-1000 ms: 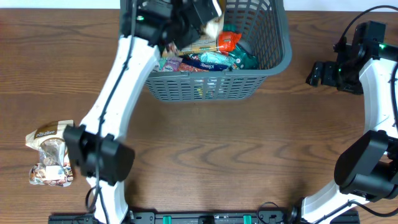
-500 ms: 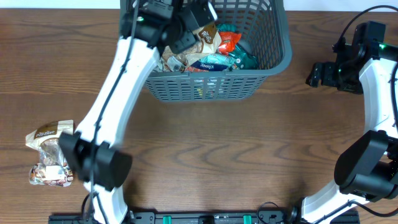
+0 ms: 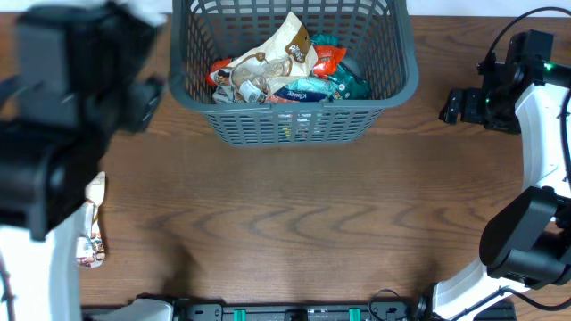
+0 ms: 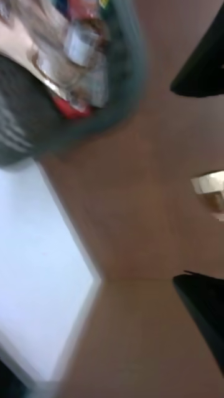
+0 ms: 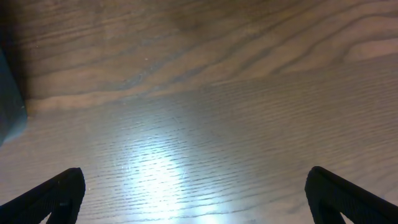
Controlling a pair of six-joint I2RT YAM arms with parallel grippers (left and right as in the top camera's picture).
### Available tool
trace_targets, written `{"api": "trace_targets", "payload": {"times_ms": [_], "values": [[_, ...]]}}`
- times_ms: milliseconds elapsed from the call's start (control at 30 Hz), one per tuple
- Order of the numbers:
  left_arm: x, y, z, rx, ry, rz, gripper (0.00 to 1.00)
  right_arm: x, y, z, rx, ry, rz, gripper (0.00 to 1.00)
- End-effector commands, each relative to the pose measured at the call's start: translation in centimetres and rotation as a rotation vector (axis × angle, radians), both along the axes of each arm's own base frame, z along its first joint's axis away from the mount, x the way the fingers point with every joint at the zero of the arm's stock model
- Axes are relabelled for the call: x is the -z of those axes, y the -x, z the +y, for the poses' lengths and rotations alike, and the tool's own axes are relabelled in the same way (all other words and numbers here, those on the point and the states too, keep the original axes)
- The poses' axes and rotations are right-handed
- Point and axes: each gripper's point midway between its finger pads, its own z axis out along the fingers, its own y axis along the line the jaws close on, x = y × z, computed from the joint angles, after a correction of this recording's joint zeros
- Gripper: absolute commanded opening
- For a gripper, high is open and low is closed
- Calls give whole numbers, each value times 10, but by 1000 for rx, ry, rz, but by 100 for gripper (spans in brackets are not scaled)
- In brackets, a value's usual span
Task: Pack container
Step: 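Move the left gripper down to the lower PanTree bag and grasp it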
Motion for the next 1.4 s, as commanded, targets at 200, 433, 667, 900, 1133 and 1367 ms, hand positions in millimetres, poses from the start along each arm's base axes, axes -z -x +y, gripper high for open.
{"api": "trace_targets", "payload": {"times_ms": [200,433,667,900,1133,1367], "values": [[20,78,63,-403,147,82,81,-1,-7,7,-33,-28,-33,99],[44,138,75,-527,186,94,83,-3,-13,6,-34,-25,-55,99],[104,167,78,-616,223,160,91,-4,-17,5,-34,-21,-72,99],[186,122,91,-627,242,267,99,-4,-17,5,-34,-21,-73,99],[252,83,113,-625,487,401,99,-4,-17,5,-34,-20,-73,99],[280,82,174,-733,515,410,99,-5,-18,5,-34,-19,-80,99]]}}
